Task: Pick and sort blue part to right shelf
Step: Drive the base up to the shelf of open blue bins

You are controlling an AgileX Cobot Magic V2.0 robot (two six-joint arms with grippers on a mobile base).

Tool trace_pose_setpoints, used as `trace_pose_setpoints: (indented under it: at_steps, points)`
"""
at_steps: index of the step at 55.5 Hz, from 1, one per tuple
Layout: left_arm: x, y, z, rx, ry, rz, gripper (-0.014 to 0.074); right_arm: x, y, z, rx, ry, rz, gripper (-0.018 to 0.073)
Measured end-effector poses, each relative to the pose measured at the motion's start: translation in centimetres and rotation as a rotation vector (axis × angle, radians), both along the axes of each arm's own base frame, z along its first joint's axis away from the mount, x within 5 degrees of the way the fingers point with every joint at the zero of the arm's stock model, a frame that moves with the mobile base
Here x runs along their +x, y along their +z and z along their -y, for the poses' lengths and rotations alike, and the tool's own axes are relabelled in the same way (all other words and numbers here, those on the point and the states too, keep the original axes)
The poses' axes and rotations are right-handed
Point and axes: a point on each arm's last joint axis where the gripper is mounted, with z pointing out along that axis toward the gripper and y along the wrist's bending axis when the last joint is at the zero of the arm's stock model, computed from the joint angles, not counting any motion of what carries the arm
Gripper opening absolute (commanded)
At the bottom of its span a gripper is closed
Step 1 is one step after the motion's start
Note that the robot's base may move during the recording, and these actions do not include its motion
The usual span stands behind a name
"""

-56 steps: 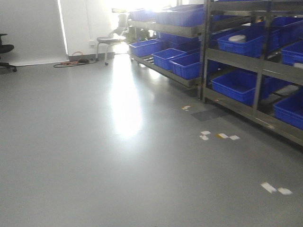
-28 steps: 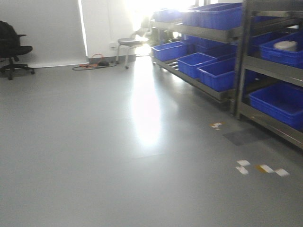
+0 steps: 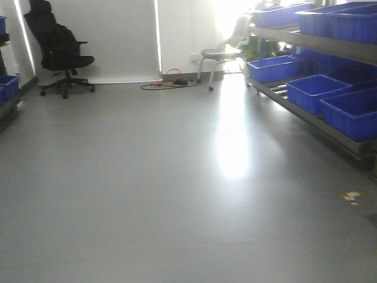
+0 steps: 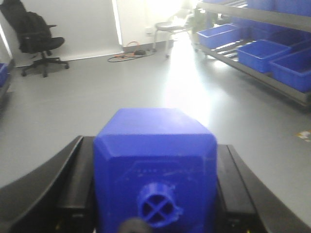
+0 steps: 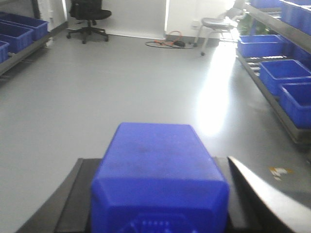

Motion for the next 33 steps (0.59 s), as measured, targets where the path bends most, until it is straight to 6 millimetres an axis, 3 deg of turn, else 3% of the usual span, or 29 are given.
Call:
trace_pose_setpoints:
  at_steps: [33]
  points:
    - [0.00,0.00,0.00,0.000,0.000,0.000,0.0258,0.00,0.00,0.00,0.000,0.000,0.000,0.0227]
